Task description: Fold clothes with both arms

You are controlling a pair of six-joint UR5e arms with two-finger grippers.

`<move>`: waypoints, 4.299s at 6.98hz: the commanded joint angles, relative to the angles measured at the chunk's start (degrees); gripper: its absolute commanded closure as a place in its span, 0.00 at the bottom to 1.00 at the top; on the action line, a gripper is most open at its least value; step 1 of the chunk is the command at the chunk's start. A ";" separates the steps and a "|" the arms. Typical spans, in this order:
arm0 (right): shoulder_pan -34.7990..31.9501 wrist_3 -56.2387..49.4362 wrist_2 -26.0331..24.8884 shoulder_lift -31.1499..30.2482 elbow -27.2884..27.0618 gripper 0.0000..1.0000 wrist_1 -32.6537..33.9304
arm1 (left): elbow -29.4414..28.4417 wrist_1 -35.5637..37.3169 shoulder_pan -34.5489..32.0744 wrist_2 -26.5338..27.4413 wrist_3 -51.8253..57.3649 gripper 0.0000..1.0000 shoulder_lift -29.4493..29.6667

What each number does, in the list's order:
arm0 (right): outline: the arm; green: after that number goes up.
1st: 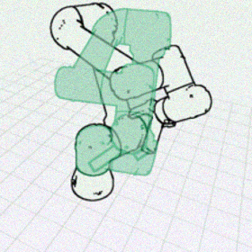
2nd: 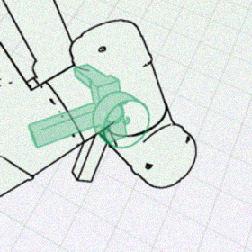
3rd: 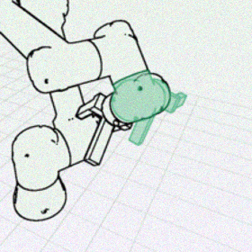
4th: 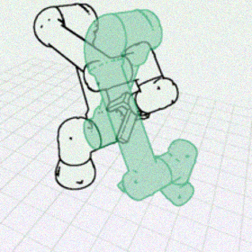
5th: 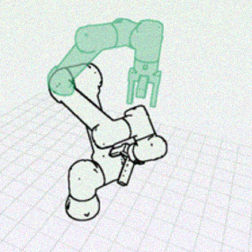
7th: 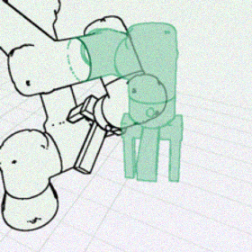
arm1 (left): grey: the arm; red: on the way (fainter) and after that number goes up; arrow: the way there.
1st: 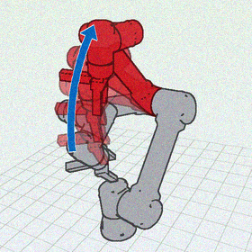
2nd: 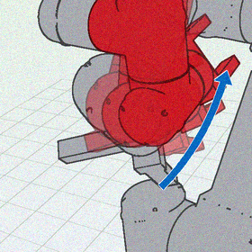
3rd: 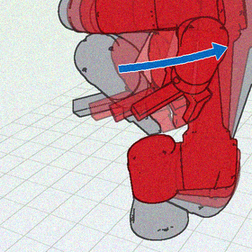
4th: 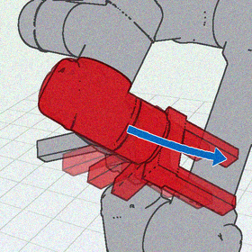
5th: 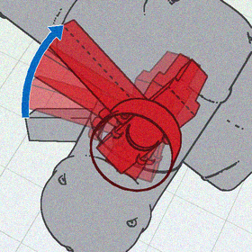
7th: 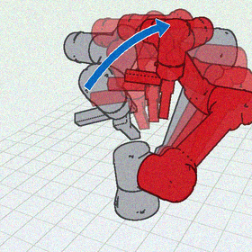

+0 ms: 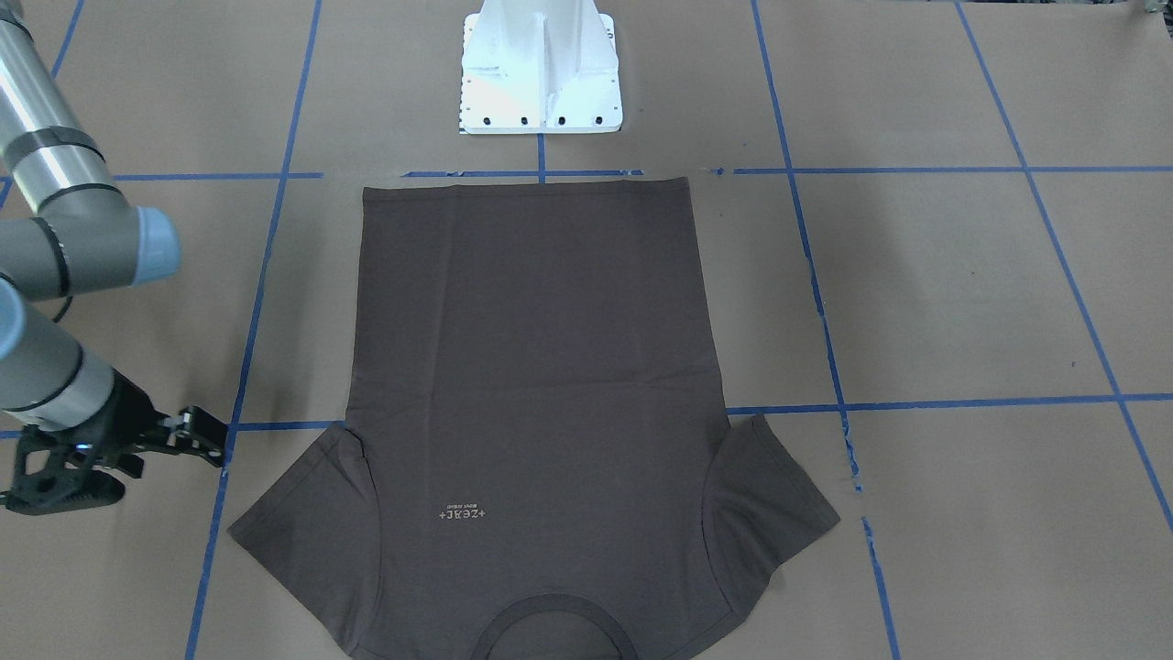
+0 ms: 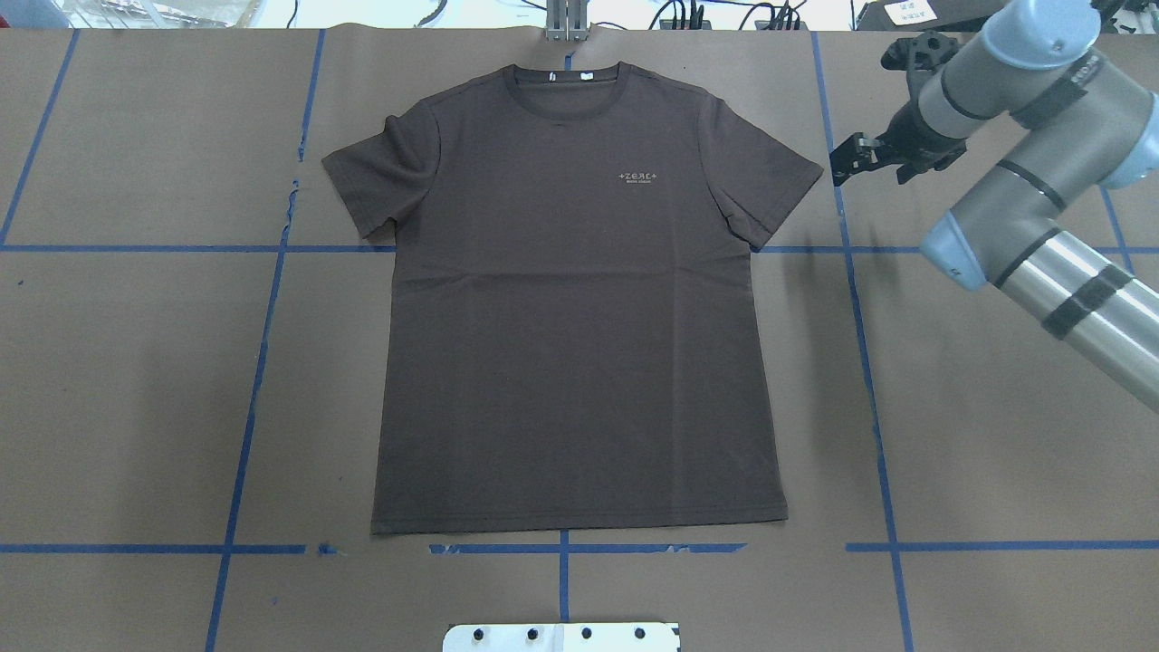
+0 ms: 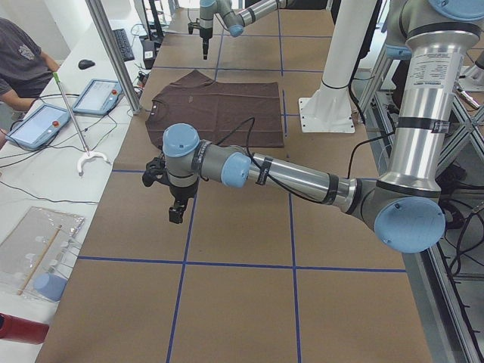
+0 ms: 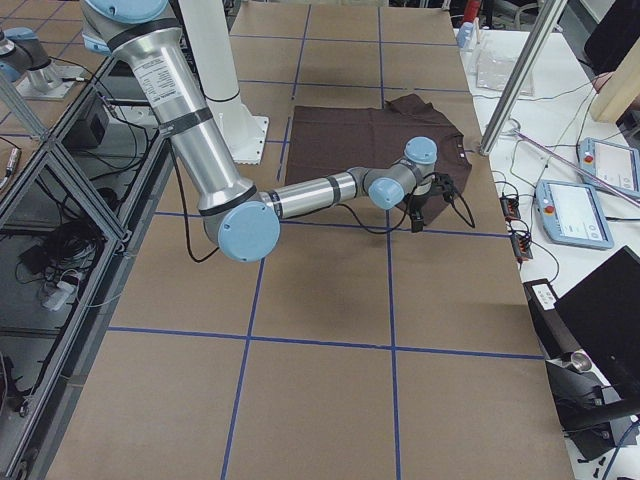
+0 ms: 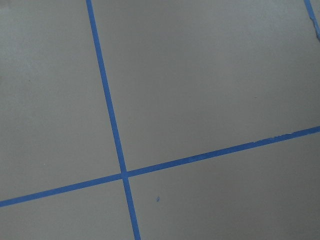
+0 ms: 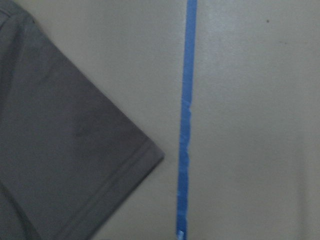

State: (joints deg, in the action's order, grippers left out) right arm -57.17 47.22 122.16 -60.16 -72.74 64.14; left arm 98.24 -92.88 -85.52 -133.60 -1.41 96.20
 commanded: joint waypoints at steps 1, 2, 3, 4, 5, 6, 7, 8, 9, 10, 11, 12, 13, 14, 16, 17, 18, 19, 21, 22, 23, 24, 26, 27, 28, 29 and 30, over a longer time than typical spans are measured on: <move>1.80 11.03 -2.79 7.48 9.33 0.15 -1.12 | 0.02 -0.28 0.00 0.01 0.09 0.00 -0.22; 1.80 11.23 -3.67 7.60 9.72 0.19 -1.12 | -0.07 -0.28 0.00 0.01 0.09 0.00 -0.22; 1.89 11.23 -4.64 7.60 10.33 0.21 -1.12 | -0.07 -0.28 0.00 0.01 0.09 0.00 -0.22; 2.07 11.23 -5.78 8.56 12.34 0.21 -1.12 | -0.24 -0.46 0.00 0.01 0.18 0.00 -0.22; 2.15 11.23 -6.14 9.26 13.14 0.22 -1.12 | -0.07 -0.46 0.09 0.01 0.09 0.00 -0.22; 2.24 11.23 -6.14 9.97 14.20 0.23 -1.12 | 0.02 -0.46 0.00 0.01 0.09 0.00 -0.22; 2.50 11.23 -6.14 11.54 16.64 0.24 -1.12 | 0.02 -0.46 0.09 -0.08 0.09 0.00 -0.22; 2.51 11.32 -6.14 11.47 17.28 0.27 -1.12 | 0.02 -0.46 0.09 -0.08 0.09 0.00 -0.22; 2.51 11.32 -6.14 11.47 17.37 0.32 -1.12 | 0.02 -0.46 0.09 -0.08 0.18 0.00 -0.22; 2.51 11.32 -6.14 11.47 17.37 0.65 -1.12 | 0.02 -0.46 0.00 0.01 0.18 0.00 -0.22; 2.59 11.32 -6.14 11.21 17.37 0.99 -1.12 | 0.02 -0.46 0.09 -0.08 0.09 0.00 -0.22; 2.59 11.32 -6.06 11.20 17.37 1.00 -1.04 | -0.07 -0.46 0.09 0.01 0.18 0.00 -0.22; 2.59 11.32 -5.97 11.12 17.37 1.00 -1.04 | -0.07 -0.46 0.09 -0.08 0.18 0.00 -0.22; 2.59 11.32 -5.71 11.55 16.94 1.00 -1.04 | -0.07 -0.46 0.00 -0.08 0.18 0.00 -0.22; 2.68 12.89 -4.57 13.47 13.88 1.00 -1.04 | 0.10 -0.90 0.00 -0.08 0.09 0.00 -0.22; 7.12 21.86 -5.00 17.58 13.16 1.00 -1.04 | 0.37 -0.90 0.00 -0.08 0.00 0.00 -0.13; 10.56 26.91 -9.26 22.14 14.98 1.00 -1.04 | 0.54 -0.90 0.09 -0.08 0.00 0.00 -0.04; 11.38 27.14 -10.26 22.62 16.56 1.00 -1.30 | 0.37 -0.90 0.09 -0.08 0.09 0.00 -0.04; 11.99 27.05 -13.08 26.47 26.19 1.00 -8.47 | 0.20 -1.94 0.26 -1.56 0.18 0.00 0.04; 12.00 26.96 -13.26 26.76 26.59 0.23 -8.59 | -0.42 -6.04 2.01 -7.06 -0.17 0.00 -0.04; 11.39 27.14 -15.00 27.98 26.60 0.00 -8.77 | -0.07 -7.39 5.24 -9.03 -7.57 0.00 1.09; 9.30 26.96 -14.67 28.08 26.16 0.00 -8.77 | -0.85 -11.23 8.67 -8.87 -16.17 0.00 5.10; 6.22 27.14 -13.80 22.67 21.02 0.00 -8.51 | -5.83 -14.34 16.49 -8.34 -29.65 0.01 13.71; 5.07 27.05 -11.79 17.50 15.32 0.00 -8.59 | -11.53 -14.43 20.35 -4.25 -34.49 0.01 19.76; 4.10 26.88 -10.03 14.05 10.56 0.00 -8.59 | -16.80 -16.35 27.01 5.45 -41.59 0.01 24.61; 2.35 26.35 -6.01 9.84 5.90 0.00 -8.51 | -25.30 -25.42 28.99 9.37 -47.83 0.01 27.44; -0.37 26.09 -1.53 7.10 3.25 0.00 -8.33 | -32.78 -33.08 29.96 9.59 -53.03 0.04 30.42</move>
State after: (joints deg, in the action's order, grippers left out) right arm -54.70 73.70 115.60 -48.96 -65.16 55.65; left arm 74.61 -117.06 -57.81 -126.58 -47.53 122.68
